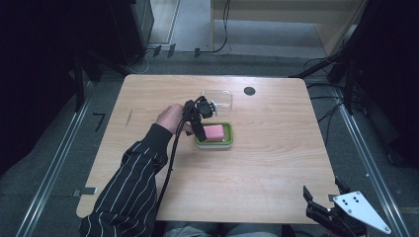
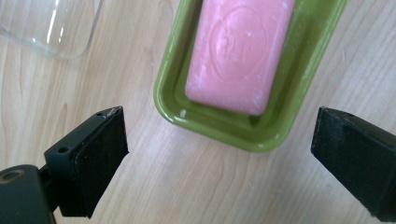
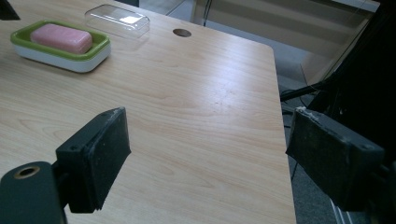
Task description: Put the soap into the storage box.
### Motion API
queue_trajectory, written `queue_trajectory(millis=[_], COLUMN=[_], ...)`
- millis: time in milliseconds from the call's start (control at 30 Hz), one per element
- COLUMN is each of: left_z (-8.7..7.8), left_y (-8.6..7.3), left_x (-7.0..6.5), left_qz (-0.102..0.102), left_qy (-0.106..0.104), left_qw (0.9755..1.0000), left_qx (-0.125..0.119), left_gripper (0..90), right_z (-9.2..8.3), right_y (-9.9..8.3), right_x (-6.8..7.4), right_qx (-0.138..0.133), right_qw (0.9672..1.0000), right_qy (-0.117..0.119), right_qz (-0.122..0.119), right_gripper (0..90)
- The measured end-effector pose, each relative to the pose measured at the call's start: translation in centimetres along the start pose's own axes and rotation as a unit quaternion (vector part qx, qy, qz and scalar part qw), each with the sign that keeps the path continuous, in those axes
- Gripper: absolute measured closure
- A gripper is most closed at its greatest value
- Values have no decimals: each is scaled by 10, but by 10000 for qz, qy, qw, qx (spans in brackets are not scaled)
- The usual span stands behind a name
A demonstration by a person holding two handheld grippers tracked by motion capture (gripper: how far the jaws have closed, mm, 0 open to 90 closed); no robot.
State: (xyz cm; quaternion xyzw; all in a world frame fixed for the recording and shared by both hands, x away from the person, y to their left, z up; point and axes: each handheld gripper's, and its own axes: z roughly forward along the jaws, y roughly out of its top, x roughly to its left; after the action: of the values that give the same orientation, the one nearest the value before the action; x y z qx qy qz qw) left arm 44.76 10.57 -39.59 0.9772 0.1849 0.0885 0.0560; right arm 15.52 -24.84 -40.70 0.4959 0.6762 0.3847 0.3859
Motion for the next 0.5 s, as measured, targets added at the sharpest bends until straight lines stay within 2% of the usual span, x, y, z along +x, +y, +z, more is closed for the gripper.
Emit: queue_trajectory(millis=[100,233,500], left_z=[-2,-3,-4], left_y=[-7,-18,-44], left_x=[-3,-7,-17], left_qz=[-16,-141,-502], left_qy=[-5,-14,-91], left_qw=[10000,9998,9985], left_qx=[45,102,201], left_gripper=[33,26,17], right_z=[1,1,3], right_y=[0,1,2], right_x=[0,0,1], right_qx=[-7,-13,-24], right_qw=[10000,10000,10000], right_qy=[6,16,53], right_qz=[-3,3,-13], right_gripper=[135,136,136])
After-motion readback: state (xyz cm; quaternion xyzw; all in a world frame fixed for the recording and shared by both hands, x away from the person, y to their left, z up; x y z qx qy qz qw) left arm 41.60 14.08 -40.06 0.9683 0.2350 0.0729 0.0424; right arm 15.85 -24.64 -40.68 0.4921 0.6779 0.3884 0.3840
